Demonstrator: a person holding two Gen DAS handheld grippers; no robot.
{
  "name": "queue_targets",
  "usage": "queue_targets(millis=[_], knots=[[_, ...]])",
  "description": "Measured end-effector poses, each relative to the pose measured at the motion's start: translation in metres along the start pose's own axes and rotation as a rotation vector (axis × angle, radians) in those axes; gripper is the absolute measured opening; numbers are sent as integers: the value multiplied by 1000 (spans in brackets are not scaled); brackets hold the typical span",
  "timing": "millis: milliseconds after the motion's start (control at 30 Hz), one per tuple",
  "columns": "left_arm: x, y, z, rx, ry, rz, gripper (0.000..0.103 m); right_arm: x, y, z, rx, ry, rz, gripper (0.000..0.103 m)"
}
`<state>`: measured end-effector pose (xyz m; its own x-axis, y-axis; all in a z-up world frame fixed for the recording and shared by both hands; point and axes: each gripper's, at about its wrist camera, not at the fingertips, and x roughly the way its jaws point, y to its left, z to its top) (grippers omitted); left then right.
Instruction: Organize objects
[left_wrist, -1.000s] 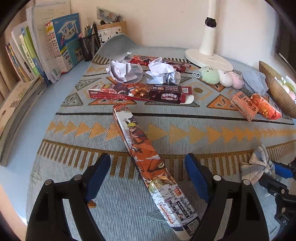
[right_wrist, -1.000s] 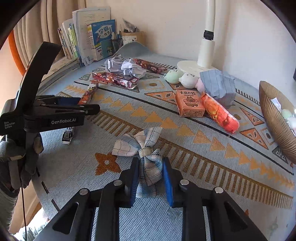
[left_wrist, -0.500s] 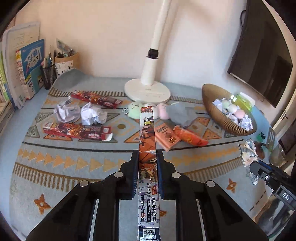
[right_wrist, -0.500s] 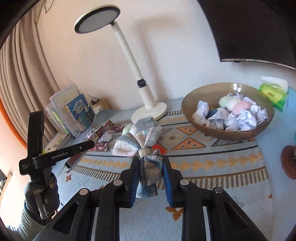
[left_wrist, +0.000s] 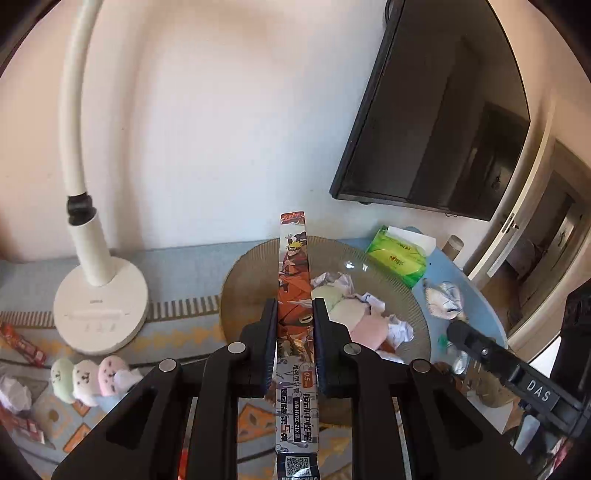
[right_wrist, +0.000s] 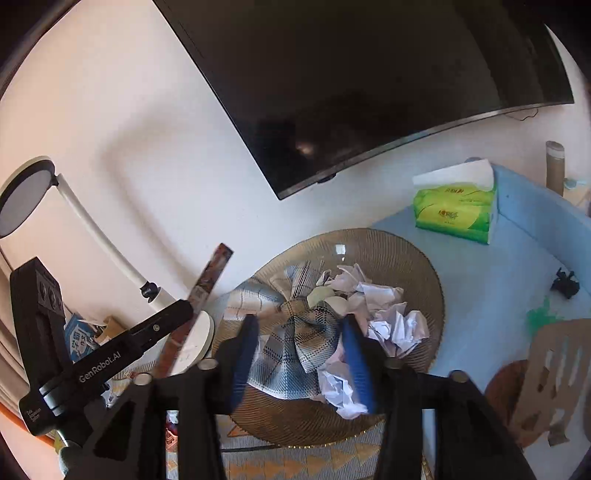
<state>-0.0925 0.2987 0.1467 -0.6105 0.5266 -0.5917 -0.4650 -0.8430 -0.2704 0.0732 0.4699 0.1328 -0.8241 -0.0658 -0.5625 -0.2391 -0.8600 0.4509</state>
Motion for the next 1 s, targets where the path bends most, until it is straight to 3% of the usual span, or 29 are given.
queue_targets(millis=[33,67,200,333,433,467,533,567,633,667,800,900,1000], knots=[[12,-1,6,1,23,-27,40,11,-6,0,15,31,1,79],[22,0,9,2,50,-44,46,17,-11,-2,32,47,10,79],[15,16,3,-19,74,-31,48,-5,-14,-22,14,32,57,79],[-33,36,-16,-13,39,4,49,-33,31,-54,-142,30,61,81],[-83,51,-43,29,7,78,51,-47,73,-83,-270,-11,-47,97],[-99,59,-55,39,-2,114,52,-51,85,-93,-296,-39,-46,103],[-129,80,-79,24,-4,181,58,-55,101,-114,-303,-78,-13,103],[-143,91,-92,10,-6,213,62,-50,106,-122,-300,-55,6,103],[-165,115,-116,-16,-15,308,96,-25,116,-137,-298,63,58,103],[-176,126,-129,-31,-25,351,100,-11,119,-145,-291,118,74,103],[-197,177,-165,-109,-23,506,102,30,121,-182,-336,201,43,103],[-192,218,-188,-195,-2,575,102,44,121,-193,-351,258,28,103],[-186,250,-205,-301,11,597,101,41,122,-194,-358,223,16,103]])
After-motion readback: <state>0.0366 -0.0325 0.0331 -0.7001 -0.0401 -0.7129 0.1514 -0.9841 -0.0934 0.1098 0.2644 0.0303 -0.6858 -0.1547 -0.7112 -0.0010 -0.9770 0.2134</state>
